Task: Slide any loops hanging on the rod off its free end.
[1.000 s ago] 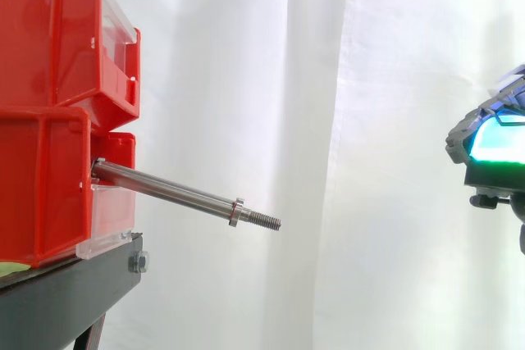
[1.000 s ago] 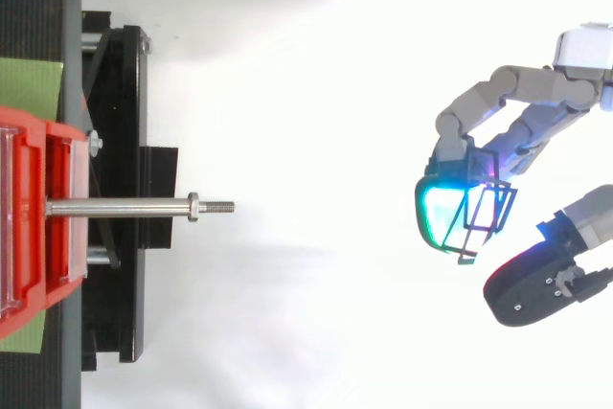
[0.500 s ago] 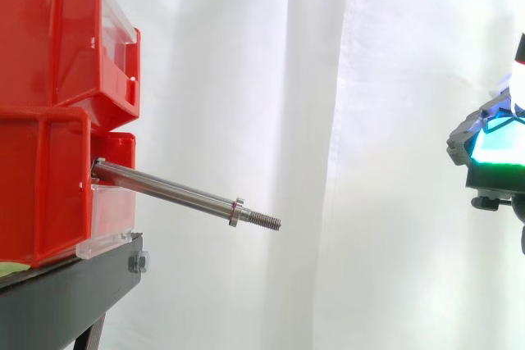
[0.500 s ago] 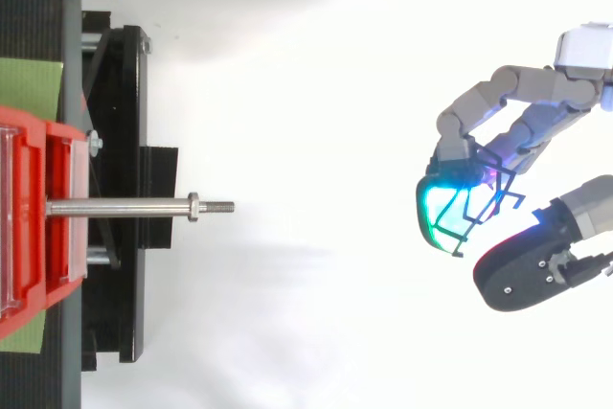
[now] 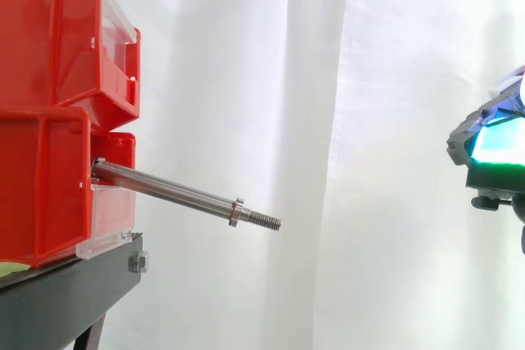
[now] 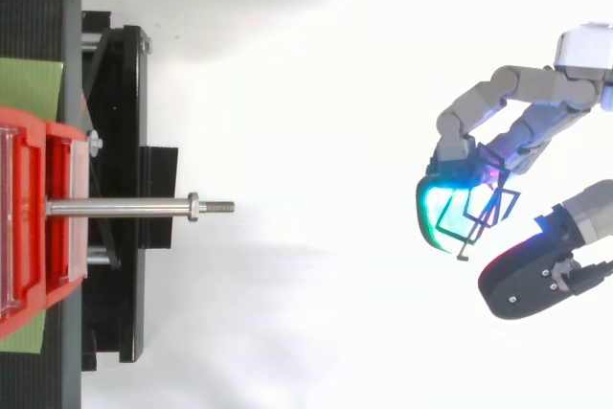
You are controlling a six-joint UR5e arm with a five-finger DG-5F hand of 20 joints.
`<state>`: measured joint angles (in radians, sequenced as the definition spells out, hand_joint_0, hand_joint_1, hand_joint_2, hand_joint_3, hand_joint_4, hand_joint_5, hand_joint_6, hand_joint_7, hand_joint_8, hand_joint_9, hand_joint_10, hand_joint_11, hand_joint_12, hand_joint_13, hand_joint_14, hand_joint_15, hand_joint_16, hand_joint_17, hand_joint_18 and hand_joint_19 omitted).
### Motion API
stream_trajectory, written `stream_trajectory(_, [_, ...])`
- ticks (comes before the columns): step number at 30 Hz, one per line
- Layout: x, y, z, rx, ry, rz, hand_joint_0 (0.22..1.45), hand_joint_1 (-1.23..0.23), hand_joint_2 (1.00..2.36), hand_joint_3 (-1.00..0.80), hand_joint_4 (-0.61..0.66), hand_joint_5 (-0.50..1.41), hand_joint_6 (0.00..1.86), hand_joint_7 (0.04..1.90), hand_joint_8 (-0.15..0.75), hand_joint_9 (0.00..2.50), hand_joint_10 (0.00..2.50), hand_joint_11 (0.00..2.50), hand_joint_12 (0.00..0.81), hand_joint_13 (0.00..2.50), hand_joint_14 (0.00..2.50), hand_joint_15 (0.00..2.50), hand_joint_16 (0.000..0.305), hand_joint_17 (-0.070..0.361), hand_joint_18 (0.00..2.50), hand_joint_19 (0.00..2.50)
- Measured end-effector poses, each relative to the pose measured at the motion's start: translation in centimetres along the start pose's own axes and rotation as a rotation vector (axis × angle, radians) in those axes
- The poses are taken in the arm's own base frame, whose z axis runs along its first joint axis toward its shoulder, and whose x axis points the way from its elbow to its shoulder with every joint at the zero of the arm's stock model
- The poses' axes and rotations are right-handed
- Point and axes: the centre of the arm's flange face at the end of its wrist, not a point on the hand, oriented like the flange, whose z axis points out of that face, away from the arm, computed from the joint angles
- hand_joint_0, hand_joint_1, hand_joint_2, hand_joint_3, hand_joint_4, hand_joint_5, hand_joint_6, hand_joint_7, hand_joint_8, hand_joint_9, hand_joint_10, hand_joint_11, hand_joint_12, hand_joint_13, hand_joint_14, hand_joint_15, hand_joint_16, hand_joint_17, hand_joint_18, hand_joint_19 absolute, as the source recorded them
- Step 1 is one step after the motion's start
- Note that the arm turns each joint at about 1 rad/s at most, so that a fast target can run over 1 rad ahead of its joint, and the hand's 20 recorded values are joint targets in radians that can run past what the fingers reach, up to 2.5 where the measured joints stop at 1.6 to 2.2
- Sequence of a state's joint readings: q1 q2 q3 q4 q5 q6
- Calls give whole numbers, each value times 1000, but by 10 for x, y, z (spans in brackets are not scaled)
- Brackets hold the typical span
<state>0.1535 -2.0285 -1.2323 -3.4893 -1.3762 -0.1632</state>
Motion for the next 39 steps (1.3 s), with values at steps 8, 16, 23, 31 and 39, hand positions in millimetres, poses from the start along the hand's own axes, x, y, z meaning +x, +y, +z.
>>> stream_trajectory(8, [0,0,0,-1,0,0,610,-822,1000,-500,112,-174,827,1029,242,823,16,405,264,786,6,153,37,84,776,429])
stream_trajectory(16, [0,0,0,-1,1,0,525,-739,1000,-500,143,-167,823,993,257,841,14,416,275,802,6,152,40,90,797,421])
stream_trajectory(23, [0,0,0,-1,1,0,500,-641,1000,-500,149,-150,793,1011,267,860,15,415,282,812,6,156,41,93,810,428])
stream_trajectory(31, [0,0,0,-1,1,0,518,-649,1000,-500,157,-143,766,1045,267,861,15,406,276,807,6,156,40,90,797,438])
stream_trajectory(39, [-1,0,0,-1,0,0,589,-786,1001,-487,111,-159,788,1073,246,840,14,411,265,789,7,162,38,84,770,438])
